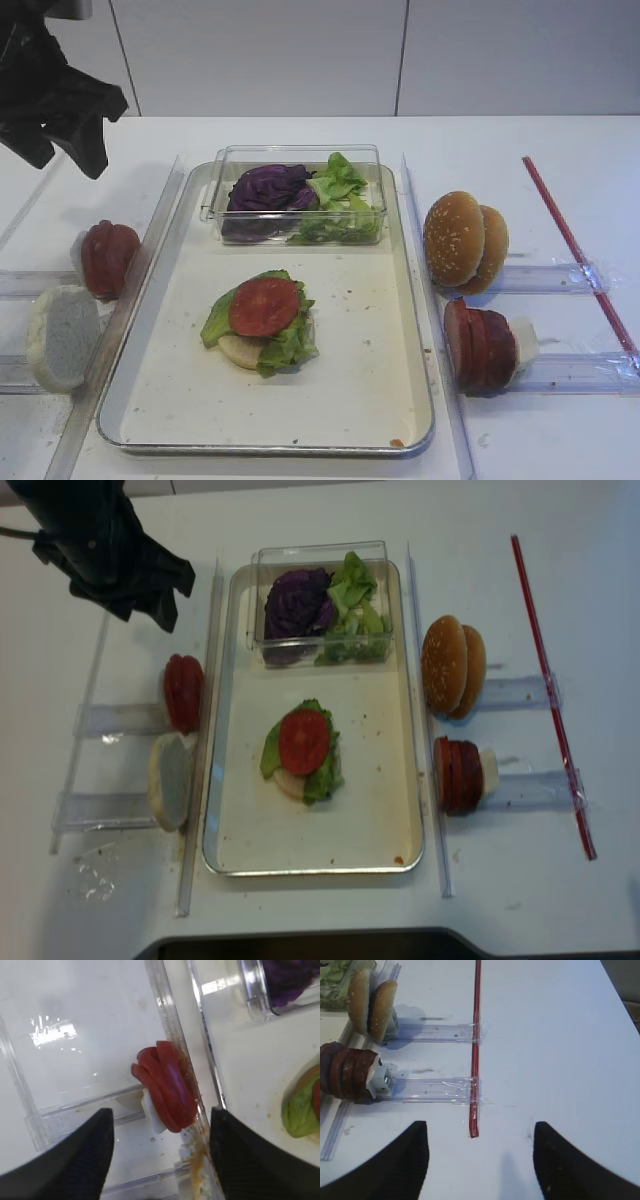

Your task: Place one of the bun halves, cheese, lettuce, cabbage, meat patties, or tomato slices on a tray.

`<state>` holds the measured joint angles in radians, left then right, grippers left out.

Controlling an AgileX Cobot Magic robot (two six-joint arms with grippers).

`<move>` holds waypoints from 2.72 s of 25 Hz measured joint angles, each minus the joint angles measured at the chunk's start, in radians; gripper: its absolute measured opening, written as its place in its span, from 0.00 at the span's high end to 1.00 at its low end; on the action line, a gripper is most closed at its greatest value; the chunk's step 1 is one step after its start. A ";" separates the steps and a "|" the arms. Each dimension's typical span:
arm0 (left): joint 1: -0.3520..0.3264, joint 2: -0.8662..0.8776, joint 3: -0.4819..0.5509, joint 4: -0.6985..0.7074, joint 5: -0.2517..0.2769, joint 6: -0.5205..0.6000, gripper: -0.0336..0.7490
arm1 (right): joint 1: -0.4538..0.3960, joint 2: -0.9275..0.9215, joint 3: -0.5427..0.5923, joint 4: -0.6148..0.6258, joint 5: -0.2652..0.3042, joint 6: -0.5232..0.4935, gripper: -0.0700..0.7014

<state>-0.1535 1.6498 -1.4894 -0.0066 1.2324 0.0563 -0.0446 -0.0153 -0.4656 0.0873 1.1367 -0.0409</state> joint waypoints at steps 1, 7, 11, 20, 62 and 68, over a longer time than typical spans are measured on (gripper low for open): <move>0.000 -0.006 0.000 0.000 0.000 -0.002 0.46 | 0.000 0.000 0.000 0.000 0.000 0.000 0.30; 0.000 -0.052 0.041 0.007 0.002 -0.007 0.46 | 0.000 0.000 0.000 0.000 0.000 0.000 0.30; 0.000 -0.098 0.129 0.007 0.002 -0.007 0.46 | 0.000 0.000 0.000 0.000 0.000 0.000 0.30; 0.000 -0.195 0.298 0.035 0.000 -0.018 0.46 | 0.000 0.000 0.000 0.000 0.000 0.000 0.30; 0.000 -0.977 0.354 0.101 0.036 -0.040 0.46 | 0.000 0.000 0.000 0.000 0.000 0.000 0.31; 0.000 -1.066 0.354 0.101 0.039 -0.040 0.46 | 0.000 0.000 0.000 0.000 0.000 0.000 0.32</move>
<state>-0.1535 0.5835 -1.1349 0.0949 1.2719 0.0164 -0.0446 -0.0153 -0.4656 0.0873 1.1367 -0.0409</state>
